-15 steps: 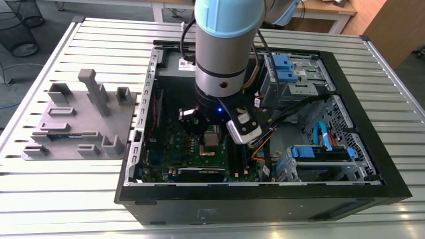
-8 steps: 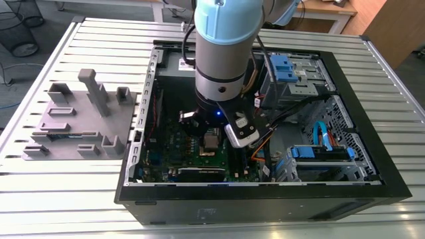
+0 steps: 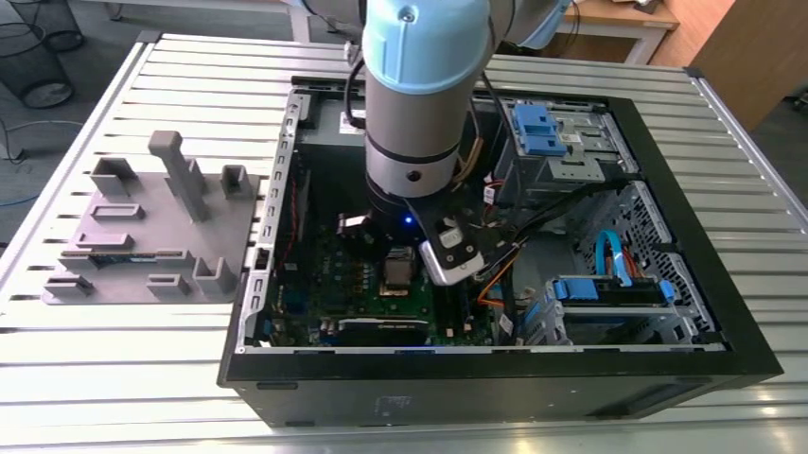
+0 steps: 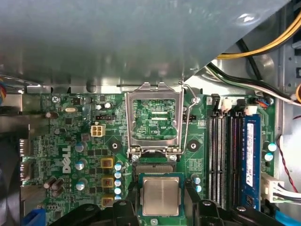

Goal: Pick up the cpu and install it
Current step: 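Place the cpu into insertion slot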

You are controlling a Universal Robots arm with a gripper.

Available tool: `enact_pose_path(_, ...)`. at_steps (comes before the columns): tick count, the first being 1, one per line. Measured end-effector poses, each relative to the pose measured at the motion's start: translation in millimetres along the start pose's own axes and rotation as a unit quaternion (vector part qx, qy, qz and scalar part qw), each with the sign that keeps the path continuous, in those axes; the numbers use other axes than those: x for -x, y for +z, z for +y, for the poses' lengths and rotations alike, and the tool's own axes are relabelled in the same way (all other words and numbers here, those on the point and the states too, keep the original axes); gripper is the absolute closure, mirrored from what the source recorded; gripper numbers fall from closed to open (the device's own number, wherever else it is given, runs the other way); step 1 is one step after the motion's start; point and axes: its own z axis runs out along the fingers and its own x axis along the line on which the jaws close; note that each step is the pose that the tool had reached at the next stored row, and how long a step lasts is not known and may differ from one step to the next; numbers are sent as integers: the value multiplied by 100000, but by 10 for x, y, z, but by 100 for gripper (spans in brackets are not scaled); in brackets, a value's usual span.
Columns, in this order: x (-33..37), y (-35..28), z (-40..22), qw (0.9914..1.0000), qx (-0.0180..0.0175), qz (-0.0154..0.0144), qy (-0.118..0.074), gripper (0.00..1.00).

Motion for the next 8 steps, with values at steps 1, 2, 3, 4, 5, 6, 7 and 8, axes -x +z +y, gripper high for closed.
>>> enact_pose_path(1, -1, 15, 0, 100000, -3, -6, -18, 53)
enact_pose_path(2, -3, 32, 0, 100000, 2, -12, -32, 53)
enact_pose_path(3, -7, 47, 1, 100000, 2, -28, -53, 53)
enact_pose_path(4, -14, 57, 0, 100000, 0, -35, -83, 53)
enact_pose_path(5, -21, 62, -1, 100000, -3, -38, -120, 53)
enact_pose_path(6, -28, 65, -1, 100000, -2, -43, -154, 53)
enact_pose_path(7, -34, 69, -1, 100000, 2, -47, -181, 53)
enact_pose_path(8, -34, 73, -3, 100000, 3, -48, -243, 53)
